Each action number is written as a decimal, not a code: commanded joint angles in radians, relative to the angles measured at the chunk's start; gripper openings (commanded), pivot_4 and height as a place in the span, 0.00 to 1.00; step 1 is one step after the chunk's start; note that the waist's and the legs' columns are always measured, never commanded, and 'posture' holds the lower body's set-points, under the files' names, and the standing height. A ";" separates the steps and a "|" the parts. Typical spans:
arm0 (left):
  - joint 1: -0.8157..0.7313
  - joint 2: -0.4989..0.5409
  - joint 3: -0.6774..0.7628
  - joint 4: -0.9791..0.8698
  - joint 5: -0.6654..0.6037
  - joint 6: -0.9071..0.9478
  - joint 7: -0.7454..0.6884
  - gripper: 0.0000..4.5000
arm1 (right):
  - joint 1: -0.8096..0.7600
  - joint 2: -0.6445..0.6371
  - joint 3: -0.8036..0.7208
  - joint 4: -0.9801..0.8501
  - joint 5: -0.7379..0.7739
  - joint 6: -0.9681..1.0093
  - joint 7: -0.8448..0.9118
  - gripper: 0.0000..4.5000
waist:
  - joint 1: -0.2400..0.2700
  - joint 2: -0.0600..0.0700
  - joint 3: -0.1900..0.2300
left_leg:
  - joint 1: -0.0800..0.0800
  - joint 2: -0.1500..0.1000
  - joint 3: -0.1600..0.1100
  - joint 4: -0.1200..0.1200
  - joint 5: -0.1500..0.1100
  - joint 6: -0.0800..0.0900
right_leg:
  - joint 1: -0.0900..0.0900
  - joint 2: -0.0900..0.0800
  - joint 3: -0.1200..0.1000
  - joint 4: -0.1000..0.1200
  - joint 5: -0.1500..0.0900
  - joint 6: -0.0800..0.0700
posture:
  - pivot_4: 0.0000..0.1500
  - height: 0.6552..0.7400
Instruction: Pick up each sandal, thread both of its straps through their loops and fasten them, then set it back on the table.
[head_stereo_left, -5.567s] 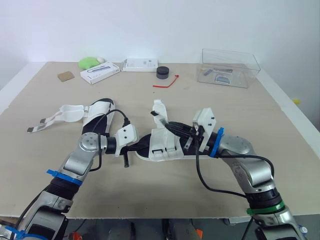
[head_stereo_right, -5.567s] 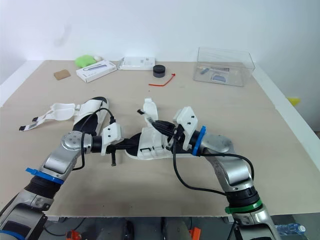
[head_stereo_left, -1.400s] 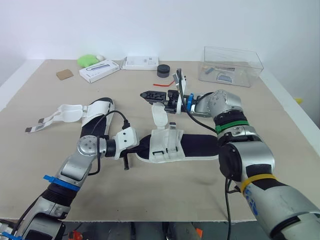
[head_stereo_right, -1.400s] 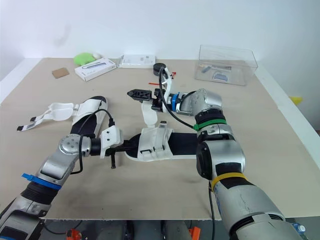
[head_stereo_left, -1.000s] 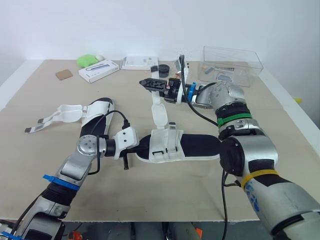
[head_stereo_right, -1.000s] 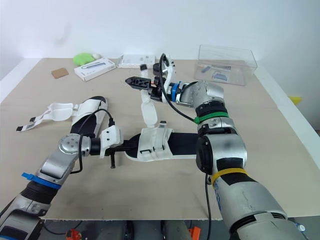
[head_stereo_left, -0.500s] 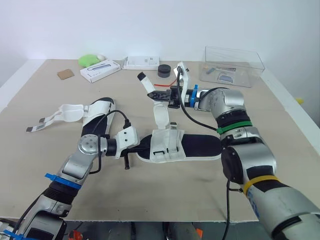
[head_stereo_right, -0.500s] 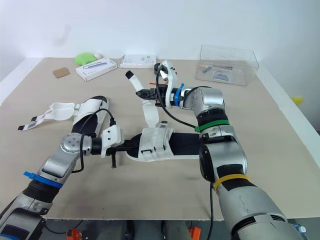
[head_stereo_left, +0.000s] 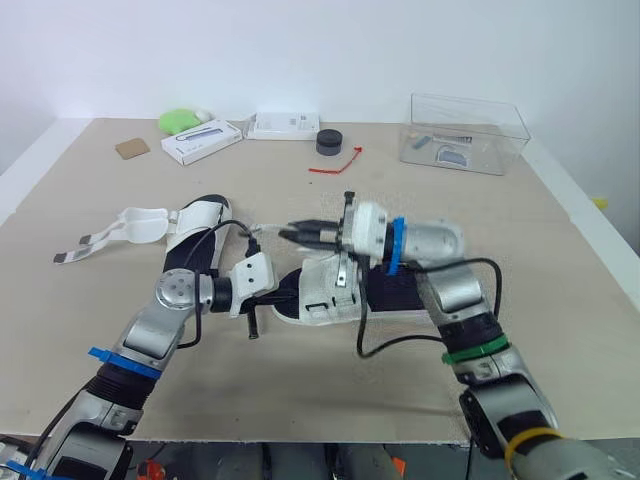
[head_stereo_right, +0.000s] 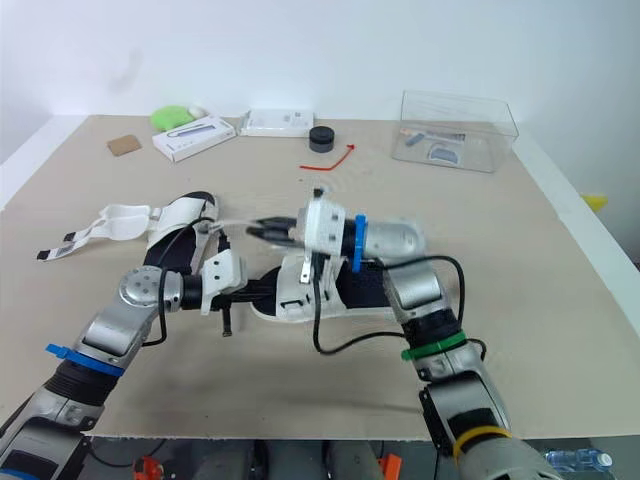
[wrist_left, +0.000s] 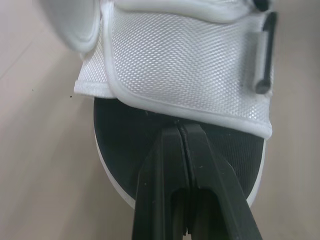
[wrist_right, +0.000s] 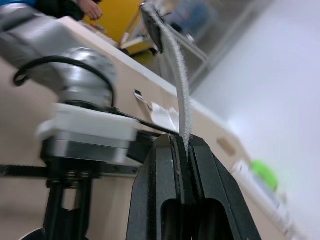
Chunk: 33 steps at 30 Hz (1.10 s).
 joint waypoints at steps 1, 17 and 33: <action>0.000 -0.009 -0.025 0.032 0.019 0.030 0.005 0.00 | -0.027 -0.109 0.111 0.044 -0.124 -0.534 0.087 0.01 | 0.000 0.000 0.000 | 0.002 -0.001 0.002 0.000 0.000 0.000 | 0.001 0.000 0.000 0.000 0.000 0.000 | 1.00 1.00; 0.005 -0.013 -0.027 0.024 0.007 0.056 0.006 0.00 | -0.175 -0.165 0.217 0.335 -0.277 -0.835 -0.012 0.01 | -0.004 -0.001 0.000 | 0.006 0.003 0.005 -0.001 0.000 0.000 | 0.001 0.003 0.003 0.002 -0.002 -0.005 | 1.00 1.00; 0.027 0.010 -0.033 -0.020 -0.013 0.115 -0.015 0.00 | -0.252 -0.215 0.311 0.495 -0.284 -0.901 -0.091 0.16 | -0.004 -0.001 0.000 | 0.007 0.005 0.006 -0.002 0.000 0.000 | 0.001 0.002 0.006 0.002 -0.002 -0.007 | 1.00 1.00</action>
